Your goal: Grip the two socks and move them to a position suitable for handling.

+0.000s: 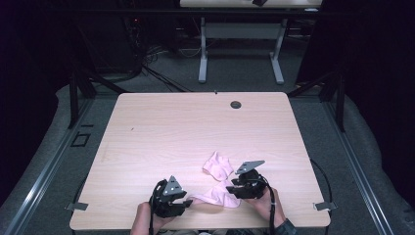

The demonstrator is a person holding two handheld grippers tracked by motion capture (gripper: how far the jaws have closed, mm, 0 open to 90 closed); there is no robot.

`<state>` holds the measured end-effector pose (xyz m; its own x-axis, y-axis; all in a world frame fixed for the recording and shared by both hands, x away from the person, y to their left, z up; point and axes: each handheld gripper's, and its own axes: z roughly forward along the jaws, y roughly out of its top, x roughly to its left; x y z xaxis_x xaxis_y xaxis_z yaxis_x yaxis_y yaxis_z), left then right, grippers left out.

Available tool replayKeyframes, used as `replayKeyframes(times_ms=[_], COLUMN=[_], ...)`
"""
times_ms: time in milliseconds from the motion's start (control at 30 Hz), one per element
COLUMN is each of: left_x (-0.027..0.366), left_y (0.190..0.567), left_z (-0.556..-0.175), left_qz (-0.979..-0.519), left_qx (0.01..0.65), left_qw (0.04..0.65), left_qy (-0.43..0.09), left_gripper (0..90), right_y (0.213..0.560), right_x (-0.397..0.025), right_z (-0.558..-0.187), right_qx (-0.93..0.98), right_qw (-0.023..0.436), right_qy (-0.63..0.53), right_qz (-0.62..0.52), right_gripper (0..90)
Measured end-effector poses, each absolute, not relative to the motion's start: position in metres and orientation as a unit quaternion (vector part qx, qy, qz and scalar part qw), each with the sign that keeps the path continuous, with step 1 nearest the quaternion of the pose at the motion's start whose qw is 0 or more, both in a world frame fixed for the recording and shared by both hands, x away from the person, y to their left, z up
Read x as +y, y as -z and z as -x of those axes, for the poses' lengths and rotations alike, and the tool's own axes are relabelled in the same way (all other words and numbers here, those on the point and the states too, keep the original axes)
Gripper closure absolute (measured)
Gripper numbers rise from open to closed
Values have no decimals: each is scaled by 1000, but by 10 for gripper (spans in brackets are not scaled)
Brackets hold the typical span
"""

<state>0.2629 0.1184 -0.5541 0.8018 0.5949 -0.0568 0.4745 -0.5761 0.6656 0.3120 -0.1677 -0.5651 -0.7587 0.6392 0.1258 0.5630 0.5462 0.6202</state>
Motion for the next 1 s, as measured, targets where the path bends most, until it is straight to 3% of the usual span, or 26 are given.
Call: replayKeyframes(times_ms=[167, 267, 367, 467, 633, 767, 867, 1000], left_x=[112, 110, 108, 106, 110, 122, 126, 115], left_y=[560, 559, 551, 547, 552, 545, 537, 532], left_z=[-265, -265, -267, -269, -267, -268, -276, -287], left_qz=[-895, -897, -897, -900, -904, -882, -857, -844], left_qx=[277, 270, 255, 245, 258, 302, 350, 377], left_qw=[338, 335, 334, 331, 327, 351, 368, 370], left_qy=[-89, -102, -141, -144, -97, -87, -83, -89], left_gripper=[857, 873, 874, 867, 639, 491, 448, 446], right_y=[568, 568, 566, 562, 563, 561, 557, 556], right_x=[-167, -169, -177, -185, -193, -199, -202, -200], right_z=[-313, -311, -306, -301, -292, -291, -293, -296], right_qx=[876, 873, 861, 846, 844, 841, 838, 842], right_qw=[61, 64, 90, 118, 116, 118, 121, 120], right_qy=[-330, -331, -329, -333, -327, -334, -343, -337], right_qz=[-346, -353, -378, -400, -408, -408, -407, -405], right_gripper=[834, 873, 886, 886, 858, 740, 662, 632])
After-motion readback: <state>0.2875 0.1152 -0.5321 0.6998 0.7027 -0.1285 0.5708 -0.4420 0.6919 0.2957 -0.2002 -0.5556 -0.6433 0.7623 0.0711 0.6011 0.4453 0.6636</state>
